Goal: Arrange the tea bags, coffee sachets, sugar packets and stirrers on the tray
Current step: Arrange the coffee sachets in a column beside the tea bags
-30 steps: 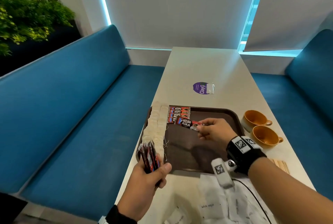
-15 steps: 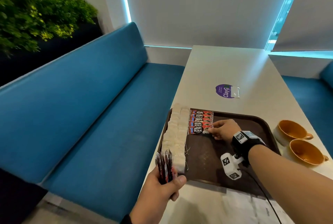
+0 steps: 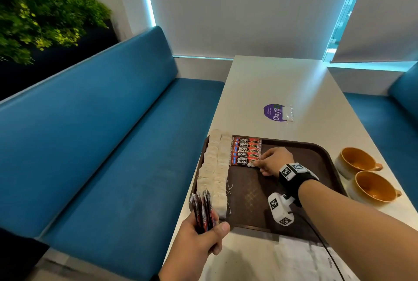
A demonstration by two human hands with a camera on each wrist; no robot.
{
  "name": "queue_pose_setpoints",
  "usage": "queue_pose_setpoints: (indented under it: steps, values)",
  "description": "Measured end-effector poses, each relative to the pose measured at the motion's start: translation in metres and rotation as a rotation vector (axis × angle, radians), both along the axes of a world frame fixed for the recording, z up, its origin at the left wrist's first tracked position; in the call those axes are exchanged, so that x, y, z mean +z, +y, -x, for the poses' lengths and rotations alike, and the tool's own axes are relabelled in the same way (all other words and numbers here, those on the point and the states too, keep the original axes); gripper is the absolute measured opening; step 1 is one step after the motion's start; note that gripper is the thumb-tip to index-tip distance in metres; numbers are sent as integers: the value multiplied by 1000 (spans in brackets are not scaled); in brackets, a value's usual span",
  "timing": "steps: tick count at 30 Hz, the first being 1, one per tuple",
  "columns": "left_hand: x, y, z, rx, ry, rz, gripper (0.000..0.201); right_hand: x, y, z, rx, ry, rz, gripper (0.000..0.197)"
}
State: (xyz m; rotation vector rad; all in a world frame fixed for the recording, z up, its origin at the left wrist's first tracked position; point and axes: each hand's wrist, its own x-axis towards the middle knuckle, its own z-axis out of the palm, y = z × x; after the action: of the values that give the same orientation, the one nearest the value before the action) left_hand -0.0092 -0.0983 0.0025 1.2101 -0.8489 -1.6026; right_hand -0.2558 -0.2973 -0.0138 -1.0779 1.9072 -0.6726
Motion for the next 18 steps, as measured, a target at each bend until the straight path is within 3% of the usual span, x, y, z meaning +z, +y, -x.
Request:
queue_pose_setpoints:
  steps: [18]
  values:
    - [6,3,-2,-26,-3,-38,53,11,7,0,-38,-52,-38,36]
